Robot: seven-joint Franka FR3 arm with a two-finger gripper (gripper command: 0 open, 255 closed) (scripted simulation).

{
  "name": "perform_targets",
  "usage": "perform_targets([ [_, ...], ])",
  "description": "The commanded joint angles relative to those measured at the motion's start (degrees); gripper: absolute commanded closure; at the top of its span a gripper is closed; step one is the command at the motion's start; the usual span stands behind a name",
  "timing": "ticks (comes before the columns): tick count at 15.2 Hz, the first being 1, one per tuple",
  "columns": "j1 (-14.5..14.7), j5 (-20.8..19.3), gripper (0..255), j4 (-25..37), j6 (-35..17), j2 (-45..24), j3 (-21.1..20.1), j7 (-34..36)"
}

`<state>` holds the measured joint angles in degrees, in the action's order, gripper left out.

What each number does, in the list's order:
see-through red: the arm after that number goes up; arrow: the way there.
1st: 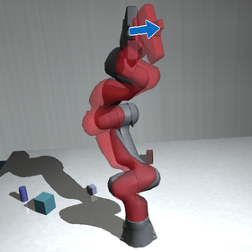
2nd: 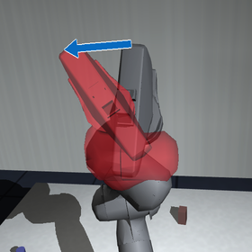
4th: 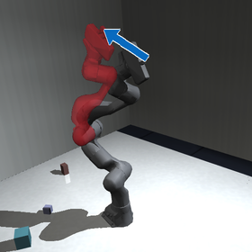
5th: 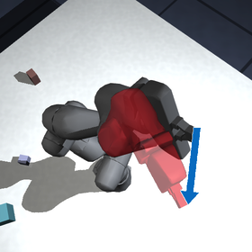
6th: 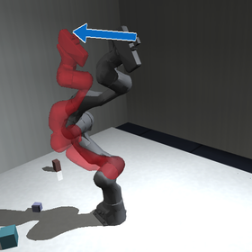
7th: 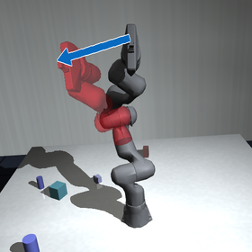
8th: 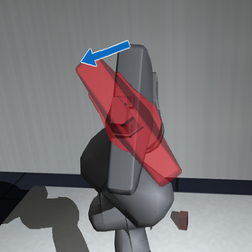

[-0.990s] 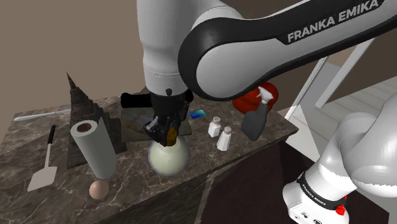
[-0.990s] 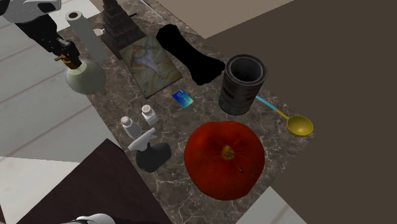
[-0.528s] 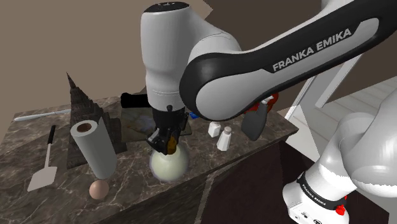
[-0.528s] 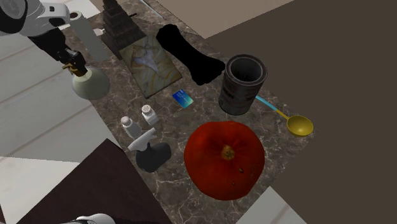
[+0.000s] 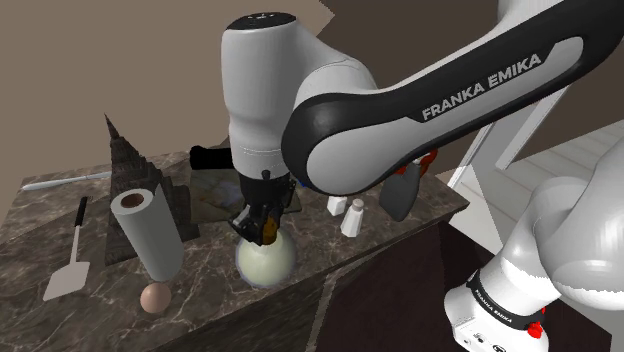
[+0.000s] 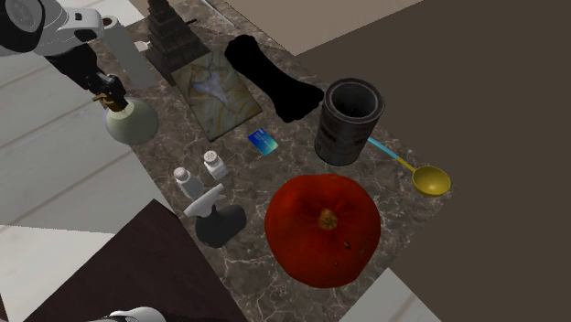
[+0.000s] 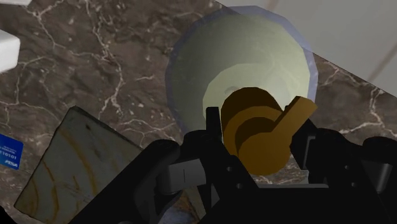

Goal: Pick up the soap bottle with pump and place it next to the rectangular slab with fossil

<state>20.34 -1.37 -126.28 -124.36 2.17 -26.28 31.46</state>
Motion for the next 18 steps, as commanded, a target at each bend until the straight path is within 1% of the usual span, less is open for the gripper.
perform_targets([
  [1, 0.0, 0.0, 0, 0.0, 0.0, 0.0, 0.0, 0.0],
  [6, 0.0, 0.0, 0, 0.0, 0.0, 0.0, 0.0, 0.0],
  [10, 0.0, 1.6, 0, 4.4, 7.2, 3.2, 0.3, -1.2],
  [18, 0.0, 1.6, 0, 4.4, 7.2, 3.2, 0.3, -1.2],
])
